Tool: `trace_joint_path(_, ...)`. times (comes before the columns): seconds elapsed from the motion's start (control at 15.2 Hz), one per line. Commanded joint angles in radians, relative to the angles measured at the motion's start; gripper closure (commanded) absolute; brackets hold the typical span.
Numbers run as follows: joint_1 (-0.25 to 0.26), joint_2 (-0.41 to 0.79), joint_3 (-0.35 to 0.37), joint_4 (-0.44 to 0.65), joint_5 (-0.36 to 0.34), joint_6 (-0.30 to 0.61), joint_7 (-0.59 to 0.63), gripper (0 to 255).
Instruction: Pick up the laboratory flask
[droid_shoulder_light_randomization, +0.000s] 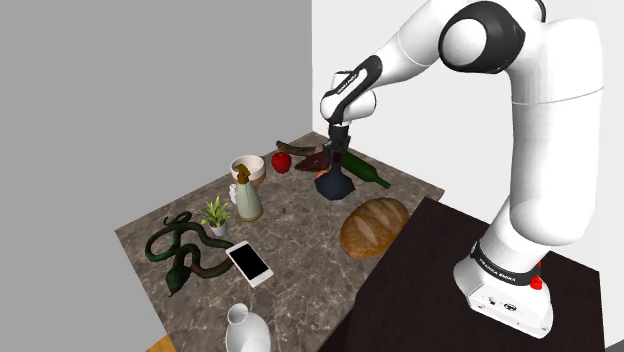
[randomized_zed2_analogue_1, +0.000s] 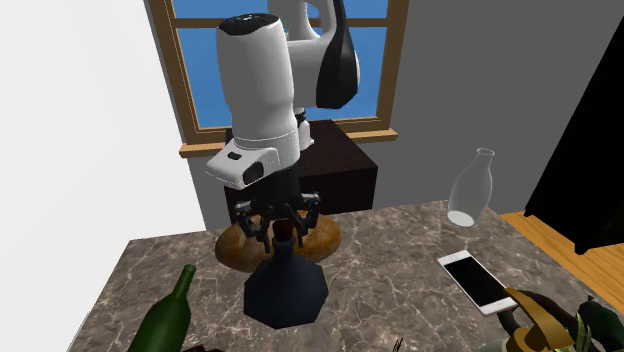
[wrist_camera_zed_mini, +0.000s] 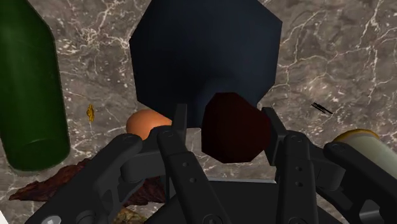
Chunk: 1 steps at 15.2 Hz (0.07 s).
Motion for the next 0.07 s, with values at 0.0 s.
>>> trace_joint_path(0.0, 0.001, -0.005, -0.001, 0.002, -0.002, -0.006, 0.002, 255)
